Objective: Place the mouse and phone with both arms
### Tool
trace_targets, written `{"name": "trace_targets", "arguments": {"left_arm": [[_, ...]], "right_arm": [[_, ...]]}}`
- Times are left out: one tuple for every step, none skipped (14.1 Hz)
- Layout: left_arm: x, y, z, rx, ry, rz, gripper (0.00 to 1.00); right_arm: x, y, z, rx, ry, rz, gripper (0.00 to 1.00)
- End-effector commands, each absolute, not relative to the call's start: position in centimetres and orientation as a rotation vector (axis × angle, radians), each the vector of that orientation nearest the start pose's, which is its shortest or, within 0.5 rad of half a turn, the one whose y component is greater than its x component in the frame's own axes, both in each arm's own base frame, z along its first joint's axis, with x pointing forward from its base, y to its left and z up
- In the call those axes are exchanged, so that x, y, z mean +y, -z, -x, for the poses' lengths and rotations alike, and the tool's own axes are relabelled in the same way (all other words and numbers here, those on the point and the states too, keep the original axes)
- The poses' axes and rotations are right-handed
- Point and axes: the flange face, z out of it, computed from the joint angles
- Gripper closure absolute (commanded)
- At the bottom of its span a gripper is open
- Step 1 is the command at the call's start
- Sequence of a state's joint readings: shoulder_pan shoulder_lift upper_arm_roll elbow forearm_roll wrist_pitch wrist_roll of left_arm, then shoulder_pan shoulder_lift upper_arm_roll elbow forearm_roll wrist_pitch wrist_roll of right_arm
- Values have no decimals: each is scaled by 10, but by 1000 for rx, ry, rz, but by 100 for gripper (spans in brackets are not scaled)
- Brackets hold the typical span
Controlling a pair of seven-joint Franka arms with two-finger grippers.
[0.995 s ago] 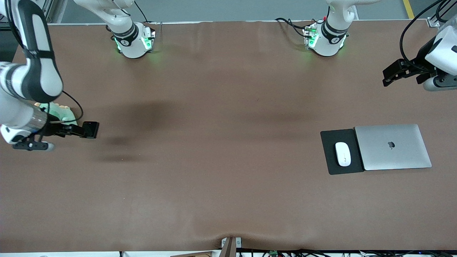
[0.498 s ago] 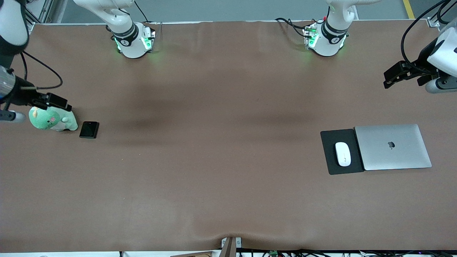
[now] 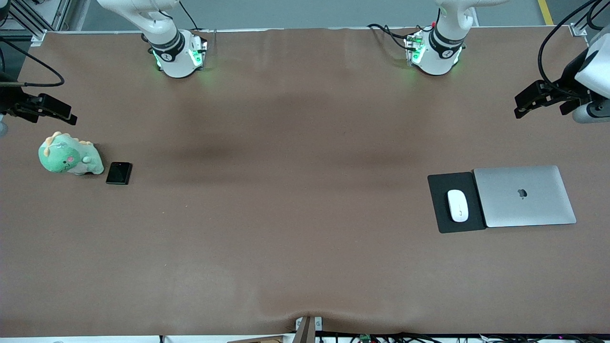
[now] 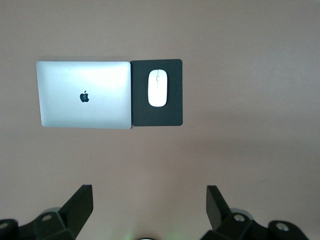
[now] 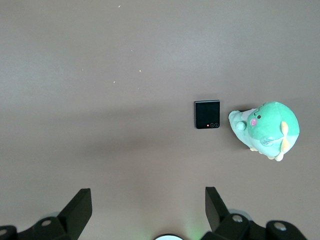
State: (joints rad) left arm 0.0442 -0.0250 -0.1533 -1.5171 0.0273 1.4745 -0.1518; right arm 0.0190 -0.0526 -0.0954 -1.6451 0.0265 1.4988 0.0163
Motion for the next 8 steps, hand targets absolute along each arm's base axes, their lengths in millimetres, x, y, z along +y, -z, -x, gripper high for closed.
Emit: {"name": "trace_targets", "arguments": {"left_arm": [[-55,-663,-533,-73,-3,3115,0],[-55,-661,-534,-73,-10,3115,0],[-55,-661,-533,-73,-14,3114,0],[-55,-661,-533,-73,-14,3114,0],[-55,-661,-532,-71,-16,3112,0],[-55,-661,-532,-70,-17,3114,0],[-55,-661,-532,-70,-17,3114,0],[-55,-661,-532,-71,-16,3112,0]], "right_arm": [[-38,-629,-519,169,-137,3124,0],[-41,-635,-522,176,-113,3124,0],[-39,-643,-524,170,-85,3127,0],[-40,-644,-524,170,-80,3129,0],[-41,-645,-524,175,-77,3127,0],[-41,-645,-524,172,-77,3127,0],[-40,-645,-524,170,-77,3128,0],[-39,-645,-524,167,-77,3128,0]]}}
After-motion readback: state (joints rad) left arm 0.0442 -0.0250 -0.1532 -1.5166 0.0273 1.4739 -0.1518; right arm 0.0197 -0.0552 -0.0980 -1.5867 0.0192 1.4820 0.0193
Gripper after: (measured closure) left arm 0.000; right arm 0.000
